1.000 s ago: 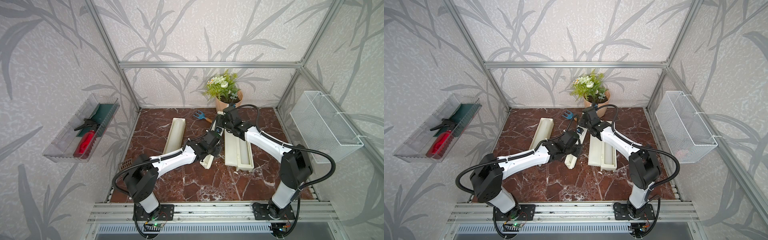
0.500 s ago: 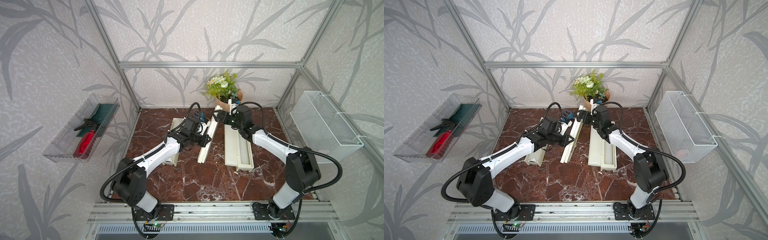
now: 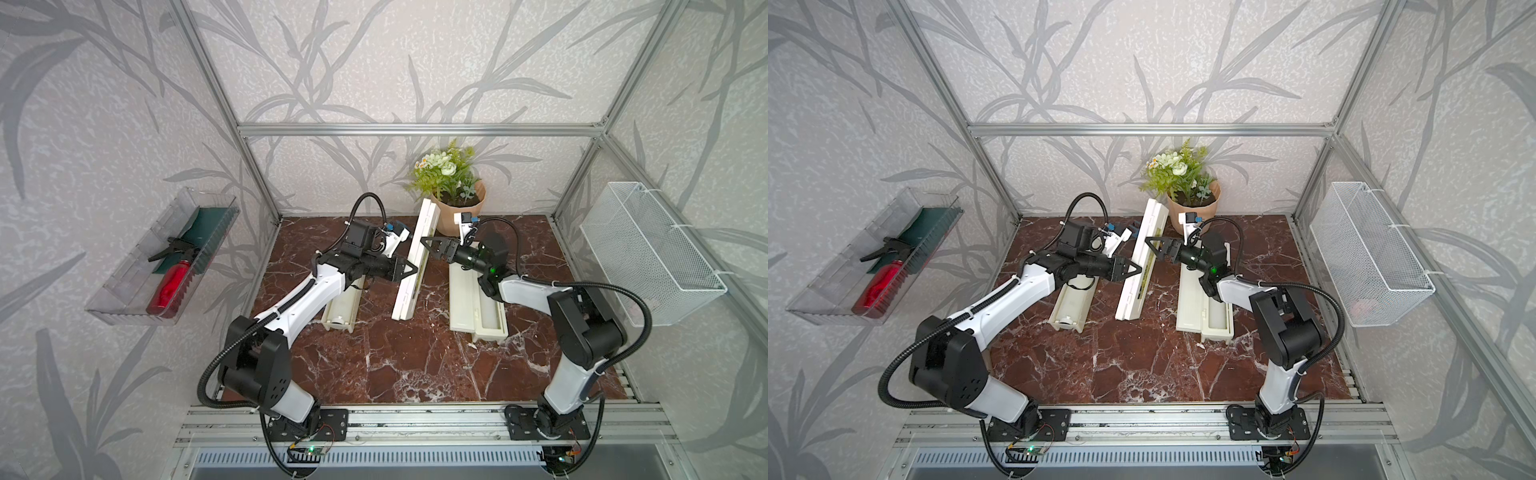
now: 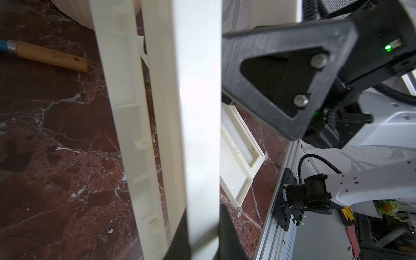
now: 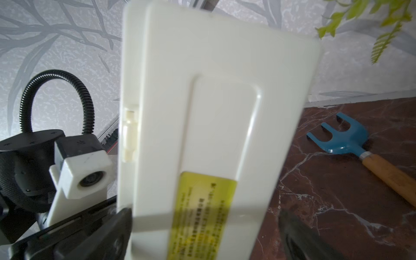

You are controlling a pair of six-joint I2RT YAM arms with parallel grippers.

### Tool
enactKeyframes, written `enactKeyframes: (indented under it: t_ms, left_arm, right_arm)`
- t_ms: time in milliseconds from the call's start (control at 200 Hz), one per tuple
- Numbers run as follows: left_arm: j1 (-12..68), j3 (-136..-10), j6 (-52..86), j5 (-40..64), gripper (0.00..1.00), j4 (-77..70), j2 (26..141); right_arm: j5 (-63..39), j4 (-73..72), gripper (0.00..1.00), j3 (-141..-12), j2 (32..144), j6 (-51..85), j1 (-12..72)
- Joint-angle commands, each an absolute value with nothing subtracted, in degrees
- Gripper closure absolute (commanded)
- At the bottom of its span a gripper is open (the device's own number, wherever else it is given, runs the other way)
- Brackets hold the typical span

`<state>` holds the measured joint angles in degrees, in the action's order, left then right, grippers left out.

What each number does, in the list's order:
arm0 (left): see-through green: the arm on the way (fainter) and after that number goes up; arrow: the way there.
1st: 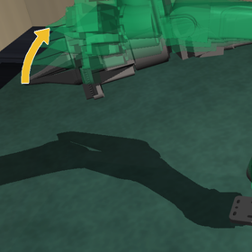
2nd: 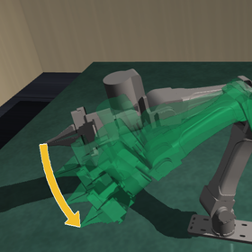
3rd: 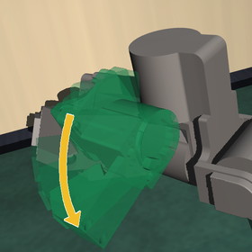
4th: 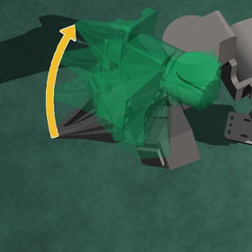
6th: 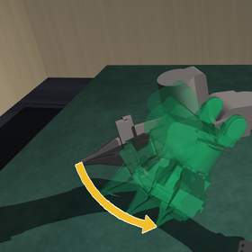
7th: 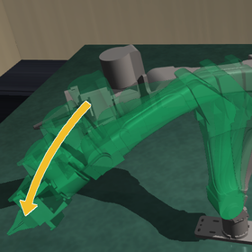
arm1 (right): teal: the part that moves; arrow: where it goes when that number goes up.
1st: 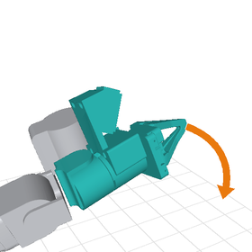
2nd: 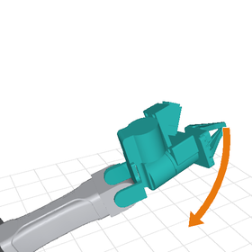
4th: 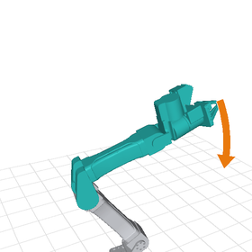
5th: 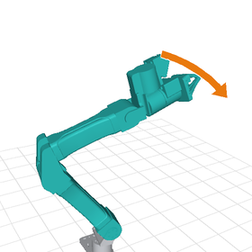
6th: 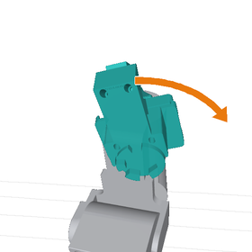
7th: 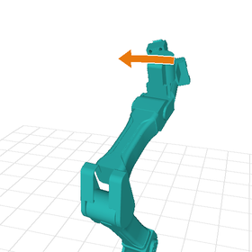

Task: Put plastic wrap rolls into dispensers
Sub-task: Pick up the lid from the center of the board.

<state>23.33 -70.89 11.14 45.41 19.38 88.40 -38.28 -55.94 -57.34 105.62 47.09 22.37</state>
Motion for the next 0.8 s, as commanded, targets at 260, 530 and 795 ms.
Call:
enactKeyframes:
  t_ms: [260, 530, 795]
  left_arm:
    - [23.62, -74.55, 8.44, 53.39, 0.99, 20.05, 89.95]
    - [23.64, -75.67, 7.61, 52.99, 0.99, 20.92, 91.54]
    - [23.82, -76.44, 6.18, 53.47, 1.0, 22.3, 92.41]
  right_arm:
    - [-43.43, -78.31, 0.0, -59.07, 110.28, 55.76, 22.59]
    - [-43.2, -67.59, 0.0, -60.2, 108.2, 50.28, 23.67]
    - [-40.15, -62.63, 0.0, -61.58, 107.39, 49.51, 24.74]
